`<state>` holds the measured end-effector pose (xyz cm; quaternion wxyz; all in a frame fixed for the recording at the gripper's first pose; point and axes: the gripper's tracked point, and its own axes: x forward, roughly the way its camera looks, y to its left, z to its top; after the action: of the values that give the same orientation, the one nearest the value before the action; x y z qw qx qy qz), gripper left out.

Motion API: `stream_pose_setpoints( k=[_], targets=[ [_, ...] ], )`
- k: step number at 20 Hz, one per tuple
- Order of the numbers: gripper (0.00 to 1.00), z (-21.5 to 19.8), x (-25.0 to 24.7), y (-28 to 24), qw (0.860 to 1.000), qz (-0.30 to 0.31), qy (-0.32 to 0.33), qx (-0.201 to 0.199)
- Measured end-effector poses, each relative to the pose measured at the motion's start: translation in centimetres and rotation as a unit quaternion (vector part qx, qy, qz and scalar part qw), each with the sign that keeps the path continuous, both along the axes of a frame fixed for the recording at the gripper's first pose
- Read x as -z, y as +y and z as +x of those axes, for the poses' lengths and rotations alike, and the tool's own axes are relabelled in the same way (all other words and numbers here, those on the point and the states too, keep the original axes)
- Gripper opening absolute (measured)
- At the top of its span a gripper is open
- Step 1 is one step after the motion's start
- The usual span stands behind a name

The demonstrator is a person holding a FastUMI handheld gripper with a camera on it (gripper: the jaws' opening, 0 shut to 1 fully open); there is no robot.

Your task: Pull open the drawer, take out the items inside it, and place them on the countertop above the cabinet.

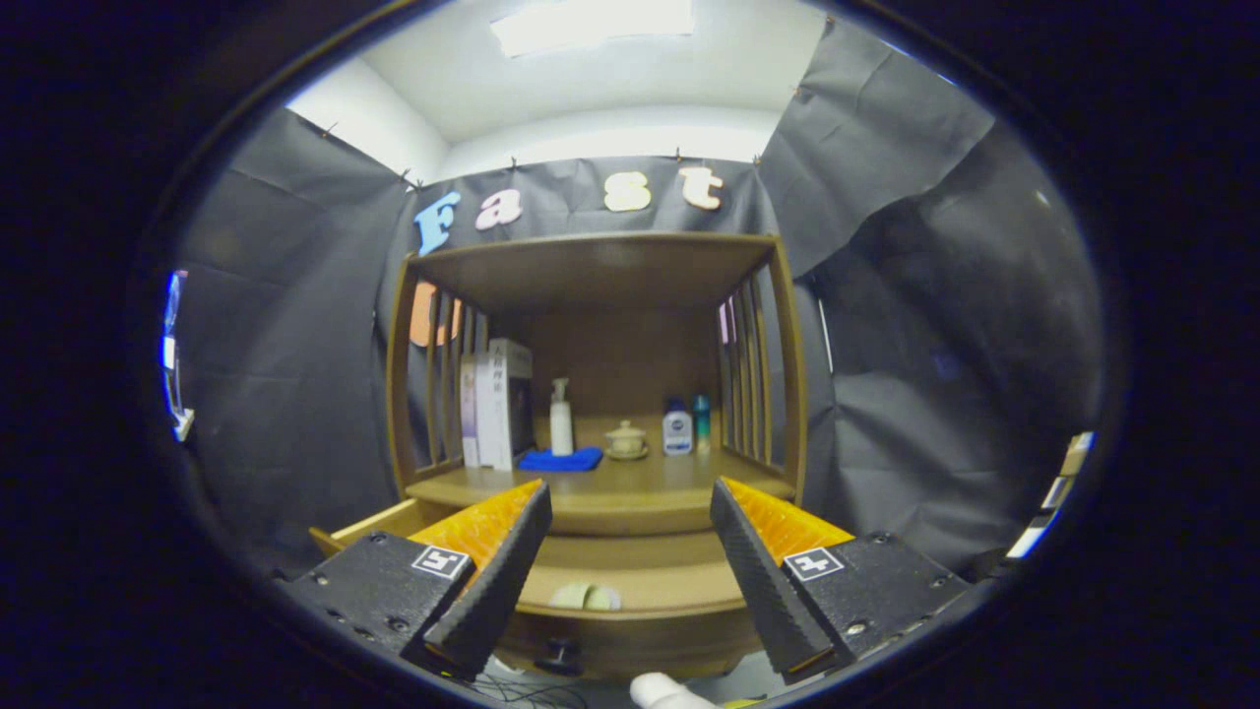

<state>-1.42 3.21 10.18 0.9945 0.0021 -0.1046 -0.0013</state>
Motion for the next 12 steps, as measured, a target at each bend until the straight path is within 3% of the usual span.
stream_pose_setpoints(
  k=[7, 10, 12],
  targets=[
    [1.00, 6.1, -5.6, 1.9, 0.998, 0.005, 0.051, -0.031],
    [1.00, 9.6, -4.2, 3.6, 0.989, 0.005, 0.140, -0.045],
    [1.00, 11.7, -2.2, 4.9, 0.975, 0.009, 0.213, -0.064]
  ],
)
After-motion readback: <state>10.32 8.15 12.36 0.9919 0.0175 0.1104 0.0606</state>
